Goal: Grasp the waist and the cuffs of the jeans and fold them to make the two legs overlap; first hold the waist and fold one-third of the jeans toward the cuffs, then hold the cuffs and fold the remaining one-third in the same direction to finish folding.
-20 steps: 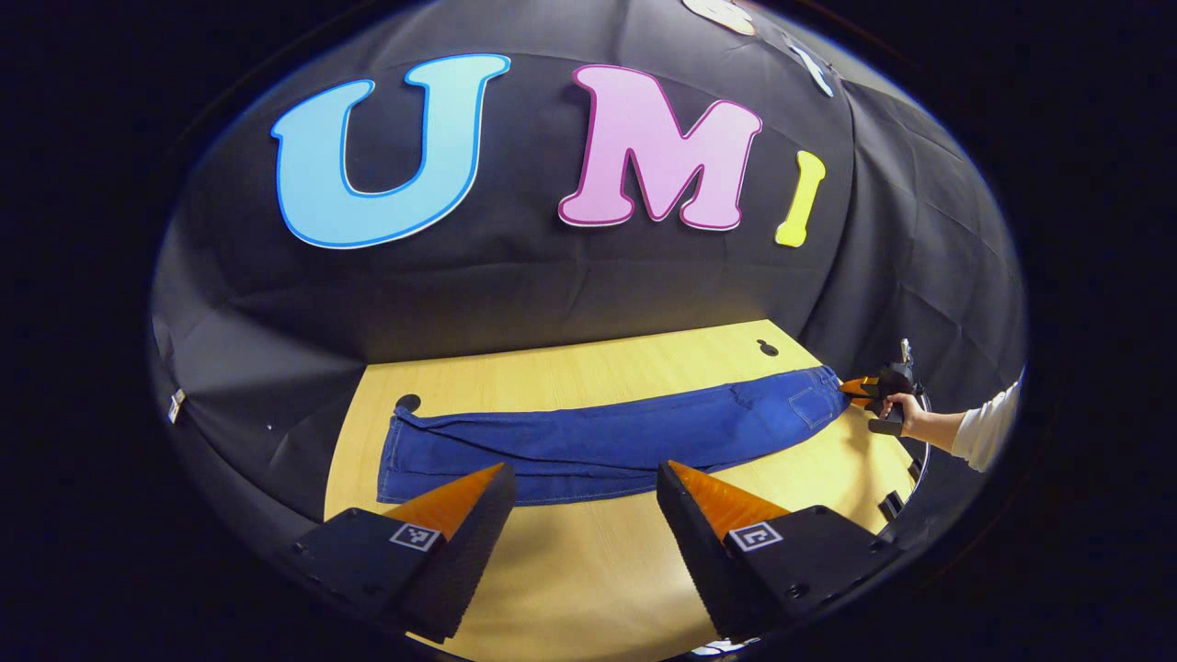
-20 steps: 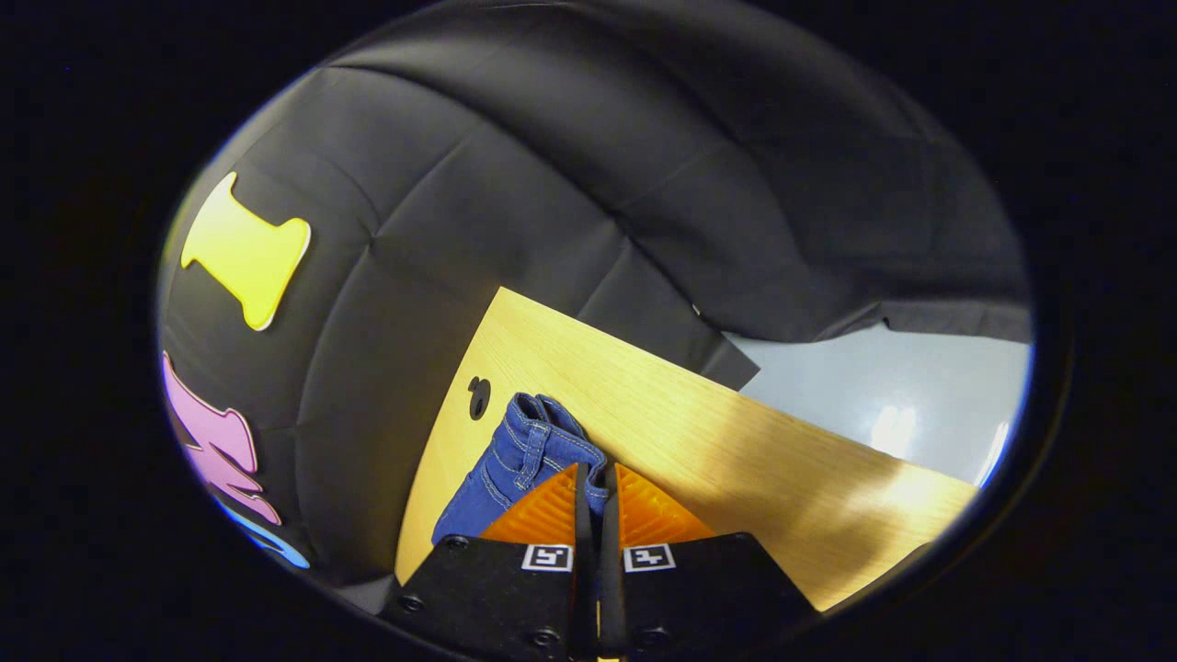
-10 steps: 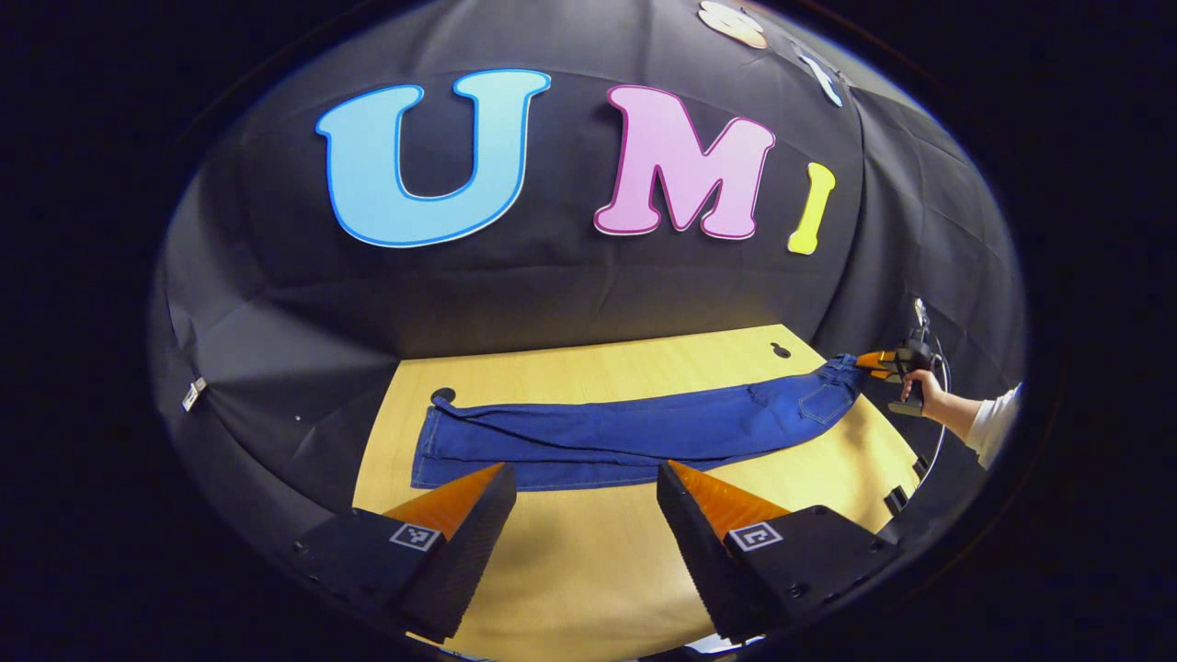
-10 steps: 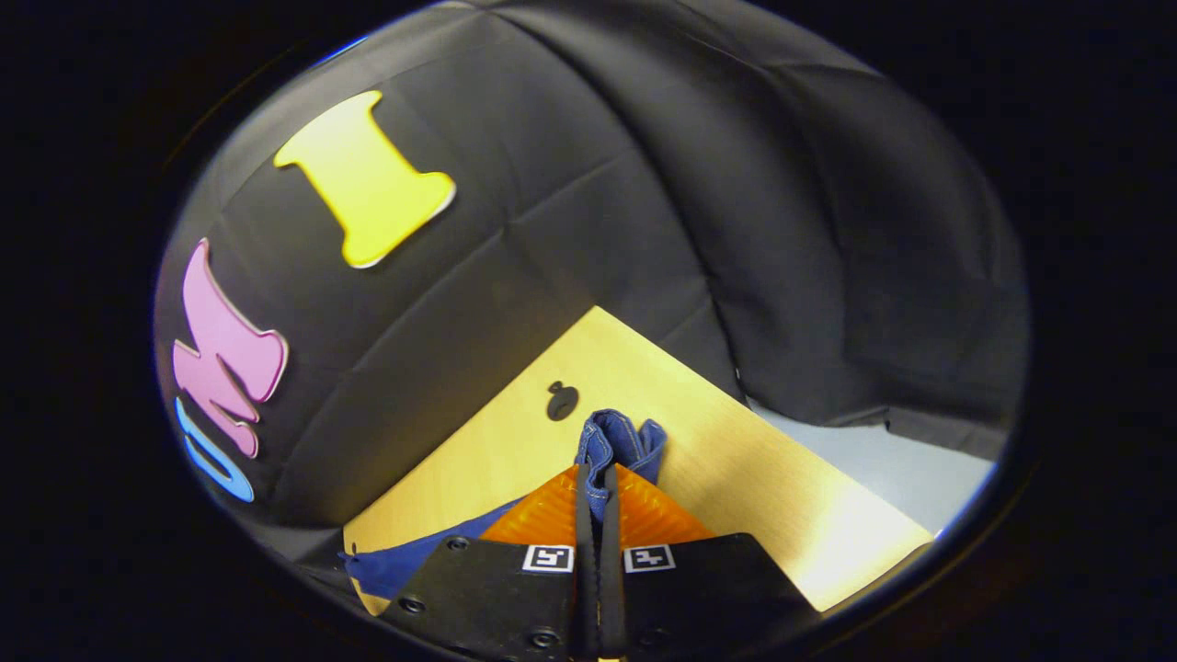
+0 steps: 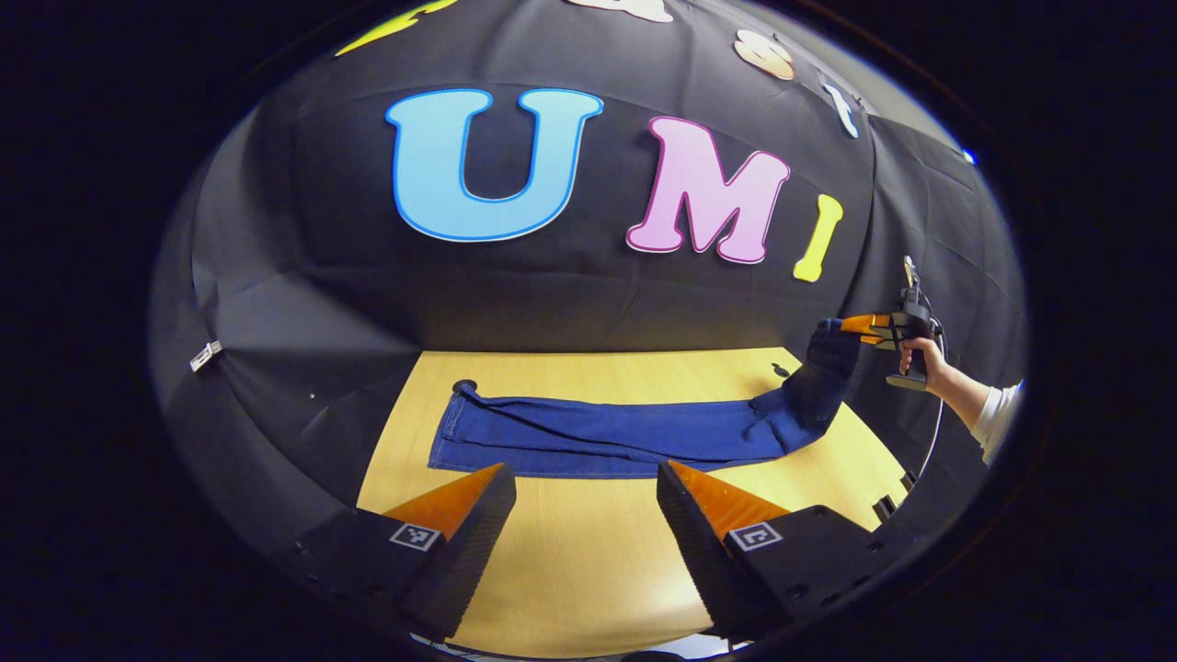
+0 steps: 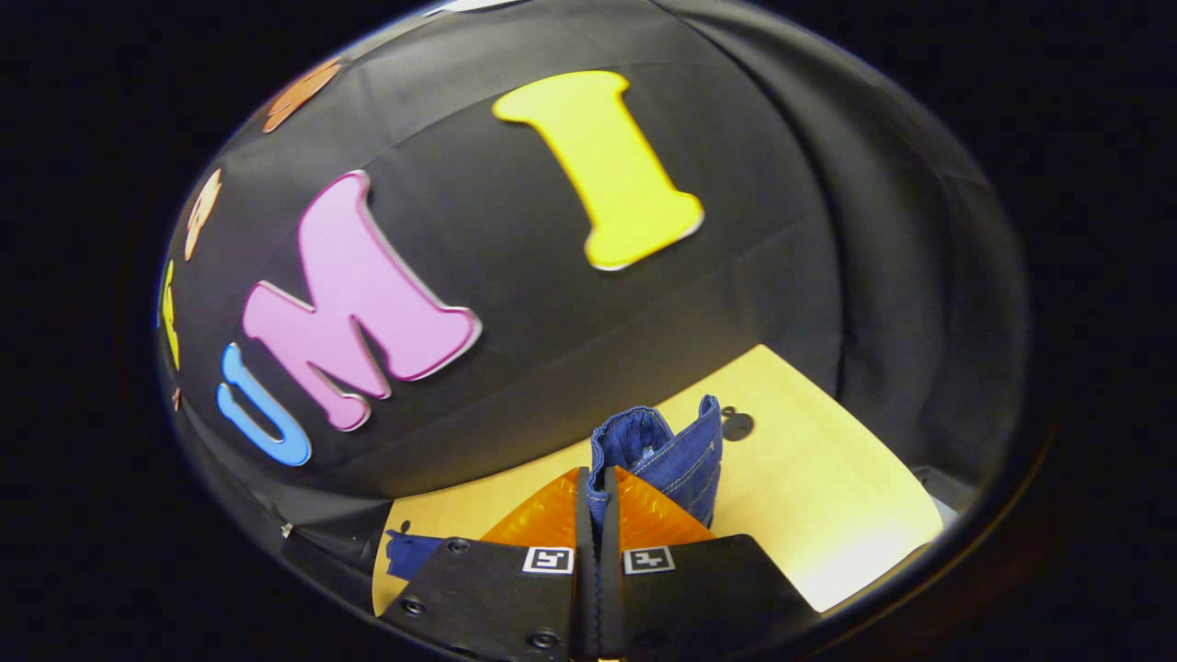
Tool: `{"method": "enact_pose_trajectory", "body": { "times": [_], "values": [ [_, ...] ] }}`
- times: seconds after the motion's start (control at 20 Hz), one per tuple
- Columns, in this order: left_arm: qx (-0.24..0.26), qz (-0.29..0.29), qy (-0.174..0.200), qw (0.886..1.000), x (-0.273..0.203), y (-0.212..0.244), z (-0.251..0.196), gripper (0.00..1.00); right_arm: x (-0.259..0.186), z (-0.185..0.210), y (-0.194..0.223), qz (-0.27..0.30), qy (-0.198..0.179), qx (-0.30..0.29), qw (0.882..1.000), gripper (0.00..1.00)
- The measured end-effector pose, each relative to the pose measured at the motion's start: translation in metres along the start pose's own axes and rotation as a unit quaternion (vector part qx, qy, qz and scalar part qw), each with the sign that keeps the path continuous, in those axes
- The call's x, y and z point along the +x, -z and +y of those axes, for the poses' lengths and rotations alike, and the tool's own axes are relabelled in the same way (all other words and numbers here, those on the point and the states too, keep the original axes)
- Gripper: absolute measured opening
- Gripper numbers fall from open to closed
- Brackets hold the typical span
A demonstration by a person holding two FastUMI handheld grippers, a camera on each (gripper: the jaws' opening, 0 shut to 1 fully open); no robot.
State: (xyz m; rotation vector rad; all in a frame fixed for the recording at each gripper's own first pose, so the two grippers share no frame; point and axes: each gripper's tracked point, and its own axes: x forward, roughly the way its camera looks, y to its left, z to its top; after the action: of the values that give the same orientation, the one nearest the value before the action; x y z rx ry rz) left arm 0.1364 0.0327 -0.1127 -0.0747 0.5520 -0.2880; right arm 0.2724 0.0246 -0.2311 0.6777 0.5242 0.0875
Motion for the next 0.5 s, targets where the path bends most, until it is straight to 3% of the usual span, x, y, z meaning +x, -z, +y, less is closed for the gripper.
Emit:
{"method": "enact_pose_trajectory", "body": {
  "times": [0.1,0.3,0.5],
  "values": [
    [-0.012,-0.001,0.002,1.000,-0.009,0.008,0.011,0.98,0.008,0.042,0.001,-0.001,-0.023,-0.011,1.000,0.05],
    [-0.022,0.005,-0.036,0.999,-0.023,0.022,0.050,0.97,0.031,0.124,0.036,0.013,-0.068,-0.032,0.997,0.05],
    [-0.037,0.018,-0.043,0.998,-0.024,0.038,0.058,0.97,0.066,0.197,0.103,0.060,-0.116,0.015,0.991,0.05]
  ]
}}
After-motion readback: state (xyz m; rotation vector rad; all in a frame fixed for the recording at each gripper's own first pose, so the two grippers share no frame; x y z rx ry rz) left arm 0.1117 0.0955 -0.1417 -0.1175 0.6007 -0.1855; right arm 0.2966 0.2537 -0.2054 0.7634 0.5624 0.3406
